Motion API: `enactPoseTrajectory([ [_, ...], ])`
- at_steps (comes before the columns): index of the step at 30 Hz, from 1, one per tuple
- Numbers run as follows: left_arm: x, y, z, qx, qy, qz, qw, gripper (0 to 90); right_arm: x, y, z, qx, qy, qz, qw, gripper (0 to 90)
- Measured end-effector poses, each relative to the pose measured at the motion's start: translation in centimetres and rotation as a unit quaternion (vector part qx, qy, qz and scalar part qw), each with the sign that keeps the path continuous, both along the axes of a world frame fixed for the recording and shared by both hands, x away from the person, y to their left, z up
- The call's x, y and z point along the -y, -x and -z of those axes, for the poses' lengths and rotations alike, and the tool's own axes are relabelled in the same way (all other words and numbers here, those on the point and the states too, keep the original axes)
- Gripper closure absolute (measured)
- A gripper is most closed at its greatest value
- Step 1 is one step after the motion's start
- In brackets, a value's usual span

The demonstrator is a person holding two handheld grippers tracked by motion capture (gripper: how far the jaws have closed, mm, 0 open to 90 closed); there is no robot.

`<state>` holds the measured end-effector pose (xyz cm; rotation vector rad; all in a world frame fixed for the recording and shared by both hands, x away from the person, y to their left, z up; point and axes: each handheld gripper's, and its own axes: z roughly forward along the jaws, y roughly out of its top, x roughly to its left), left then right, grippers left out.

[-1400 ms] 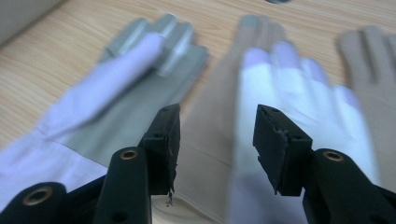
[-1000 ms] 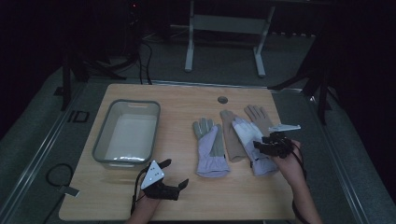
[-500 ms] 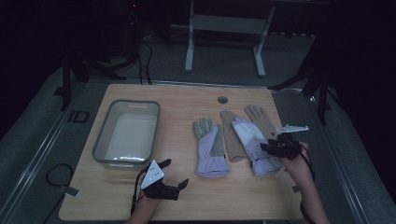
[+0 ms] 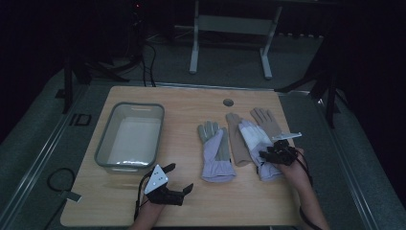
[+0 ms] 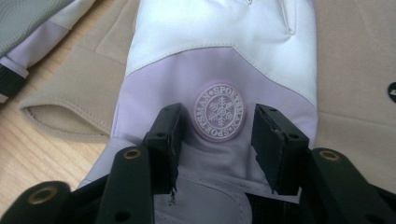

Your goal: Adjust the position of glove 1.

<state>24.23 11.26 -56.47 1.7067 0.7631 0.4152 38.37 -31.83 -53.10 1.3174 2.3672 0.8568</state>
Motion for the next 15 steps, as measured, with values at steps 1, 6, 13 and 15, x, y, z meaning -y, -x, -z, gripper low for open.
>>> enactPoseTrajectory([
  [1,0.0,0.0,0.0,0.0,0.001,0.0,1.0,2.0,0.1,0.0,0.1,-0.001,-0.009,-0.003,1.0,60.6],
  [6,0.0,0.0,0.0,0.0,-0.001,0.0,1.0,2.0,0.0,0.6,0.2,0.005,-0.02,0.004,0.9998,76.8],
  [13,0.0,0.0,0.0,-0.001,0.0,-0.001,1.0,2.0,-0.5,1.7,-1.1,0.023,-0.016,0.045,0.9986,88.4],
  [15,0.0,0.0,0.0,-0.001,-0.001,-0.001,1.0,2.0,-0.4,1.9,-1.6,0.028,-0.022,0.059,0.9976,88.6],
])
